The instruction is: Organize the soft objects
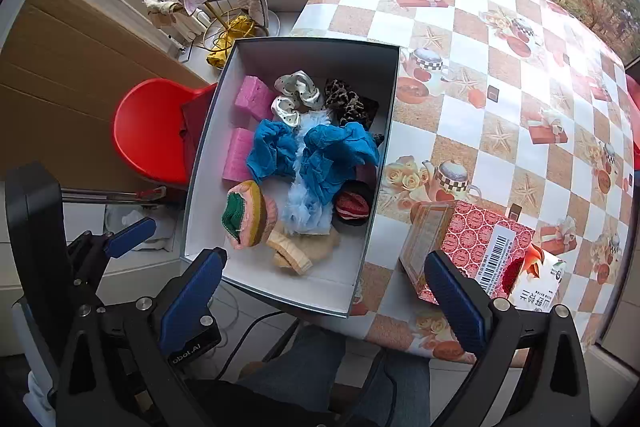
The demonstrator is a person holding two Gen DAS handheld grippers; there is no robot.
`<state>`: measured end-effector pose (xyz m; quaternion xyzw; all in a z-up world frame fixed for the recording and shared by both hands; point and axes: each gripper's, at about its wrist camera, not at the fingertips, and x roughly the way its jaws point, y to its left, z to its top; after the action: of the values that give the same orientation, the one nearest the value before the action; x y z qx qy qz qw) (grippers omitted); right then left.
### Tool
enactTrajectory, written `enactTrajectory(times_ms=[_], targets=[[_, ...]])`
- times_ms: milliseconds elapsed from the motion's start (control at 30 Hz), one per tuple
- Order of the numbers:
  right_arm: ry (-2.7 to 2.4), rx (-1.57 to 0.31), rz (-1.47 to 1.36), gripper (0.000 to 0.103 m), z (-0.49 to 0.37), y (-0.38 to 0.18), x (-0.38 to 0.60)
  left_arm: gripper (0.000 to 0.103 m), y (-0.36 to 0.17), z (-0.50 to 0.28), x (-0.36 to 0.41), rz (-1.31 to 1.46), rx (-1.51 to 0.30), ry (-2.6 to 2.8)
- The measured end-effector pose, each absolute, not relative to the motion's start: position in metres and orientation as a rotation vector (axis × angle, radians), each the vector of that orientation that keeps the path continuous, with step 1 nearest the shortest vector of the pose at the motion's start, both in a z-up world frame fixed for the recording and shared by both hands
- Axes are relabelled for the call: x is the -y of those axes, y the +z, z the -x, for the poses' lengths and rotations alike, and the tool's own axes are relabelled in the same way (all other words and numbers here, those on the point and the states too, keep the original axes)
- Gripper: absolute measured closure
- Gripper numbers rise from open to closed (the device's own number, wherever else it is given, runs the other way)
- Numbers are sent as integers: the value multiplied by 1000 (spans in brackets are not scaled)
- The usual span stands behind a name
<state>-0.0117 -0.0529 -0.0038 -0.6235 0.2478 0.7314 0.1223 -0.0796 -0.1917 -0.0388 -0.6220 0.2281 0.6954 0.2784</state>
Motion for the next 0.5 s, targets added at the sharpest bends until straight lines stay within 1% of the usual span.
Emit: enactTrajectory(times_ms=[500], targets=[[2151,-679,1852,1,19,-7,63,20,-45,82,197,1720,-594,1848]])
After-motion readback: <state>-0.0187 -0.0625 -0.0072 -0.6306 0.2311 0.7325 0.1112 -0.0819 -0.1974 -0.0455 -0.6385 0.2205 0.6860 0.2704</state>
